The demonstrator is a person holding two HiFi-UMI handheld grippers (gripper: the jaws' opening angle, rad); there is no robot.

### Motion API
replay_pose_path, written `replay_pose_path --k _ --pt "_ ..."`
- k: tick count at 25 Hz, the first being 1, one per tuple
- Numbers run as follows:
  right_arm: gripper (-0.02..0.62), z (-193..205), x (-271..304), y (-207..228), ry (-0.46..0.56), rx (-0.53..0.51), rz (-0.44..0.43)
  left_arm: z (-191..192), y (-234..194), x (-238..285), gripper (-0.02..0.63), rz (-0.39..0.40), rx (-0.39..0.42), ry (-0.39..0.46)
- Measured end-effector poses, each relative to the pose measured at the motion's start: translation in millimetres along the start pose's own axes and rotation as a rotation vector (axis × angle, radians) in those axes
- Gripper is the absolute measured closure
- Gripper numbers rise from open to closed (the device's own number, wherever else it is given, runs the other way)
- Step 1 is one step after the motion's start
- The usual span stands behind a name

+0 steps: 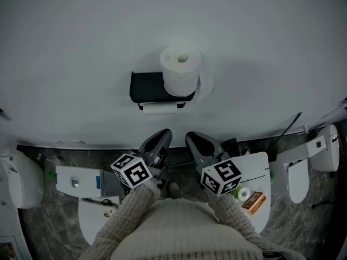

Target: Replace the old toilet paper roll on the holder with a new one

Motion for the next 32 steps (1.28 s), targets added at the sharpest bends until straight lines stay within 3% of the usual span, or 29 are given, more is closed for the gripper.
replay_pose_path --k 13,23,32 --pt "0.527 -28.6 5.5 17.6 0.037 -0.110 0.009 -9.4 -13.9 11.7 0.599 0.045 -0.117 0.133" --pt "0.382 -80.2 11.1 28.3 0.105 -0.240 -0.037 -11.4 -22.6 22.2 0.458 0.049 -0.207 0.208" --pt "0.288 -120.3 33.4 28.2 0.169 -0.296 -0.069 -18.5 -25.7 33.2 0.359 0.060 -0.197 0.222"
Point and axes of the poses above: the fingertips, and each gripper's own axes: x forward along the fingers, y to its right, z out of its underside, the point moved 10 cm from there along -x, backward along the fingers, and after that the axes turned 3 degrees about y, right-handed, at the moved point
